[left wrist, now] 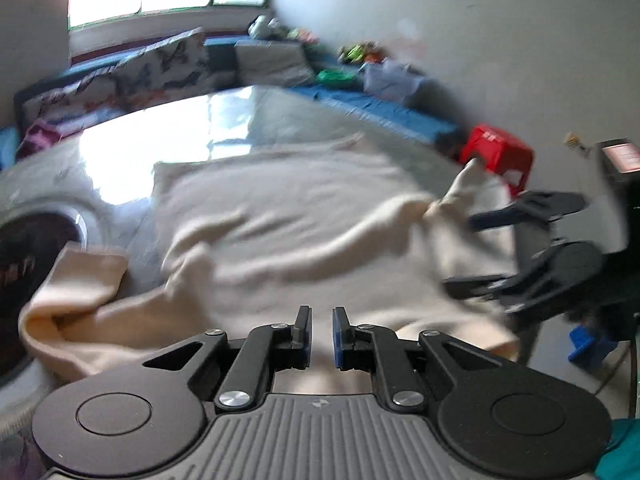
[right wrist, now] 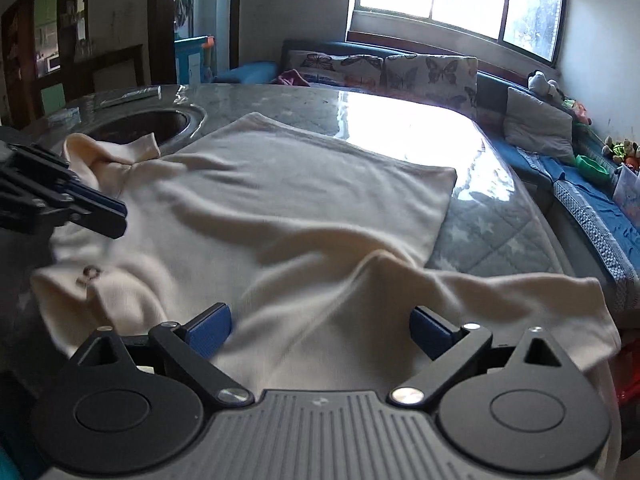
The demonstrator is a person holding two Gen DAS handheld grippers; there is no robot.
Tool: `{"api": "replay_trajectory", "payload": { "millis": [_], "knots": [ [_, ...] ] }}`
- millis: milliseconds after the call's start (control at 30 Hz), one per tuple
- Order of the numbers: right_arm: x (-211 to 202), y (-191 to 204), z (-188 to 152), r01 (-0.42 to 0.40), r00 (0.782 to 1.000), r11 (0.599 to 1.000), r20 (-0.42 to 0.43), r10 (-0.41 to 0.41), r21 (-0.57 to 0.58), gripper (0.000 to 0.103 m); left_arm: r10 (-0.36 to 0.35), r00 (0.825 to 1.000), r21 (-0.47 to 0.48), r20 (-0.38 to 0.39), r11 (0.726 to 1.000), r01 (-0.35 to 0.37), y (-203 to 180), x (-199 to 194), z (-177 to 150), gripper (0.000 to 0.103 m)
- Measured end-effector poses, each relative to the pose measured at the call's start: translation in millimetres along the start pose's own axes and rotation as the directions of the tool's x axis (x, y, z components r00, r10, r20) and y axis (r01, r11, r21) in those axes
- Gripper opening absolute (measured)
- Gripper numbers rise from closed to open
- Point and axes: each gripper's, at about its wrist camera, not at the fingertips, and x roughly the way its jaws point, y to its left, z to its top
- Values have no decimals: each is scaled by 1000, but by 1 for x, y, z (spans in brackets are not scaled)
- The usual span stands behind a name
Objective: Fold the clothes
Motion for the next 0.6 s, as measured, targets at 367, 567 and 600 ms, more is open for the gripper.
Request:
{"api": "replay_trajectory", "payload": {
  "millis": [367, 567, 600],
  "knots": [
    [-15, -2, -6, -21, 999, 999, -39, 19, -33, 100, 15, 1000, -38, -25, 999, -16, 3, -23, -24, 13],
    [-15, 0, 7, 1, 1000, 1000, 10, -1, -25, 100, 194, 980, -69, 43, 979, -191, 26, -18, 9, 16],
    [-14, 0, 9, -2, 1000, 1000, 19, 3, -19, 100, 229, 972, -78, 51, 971, -225, 32, -15, 15, 20]
  ]
}}
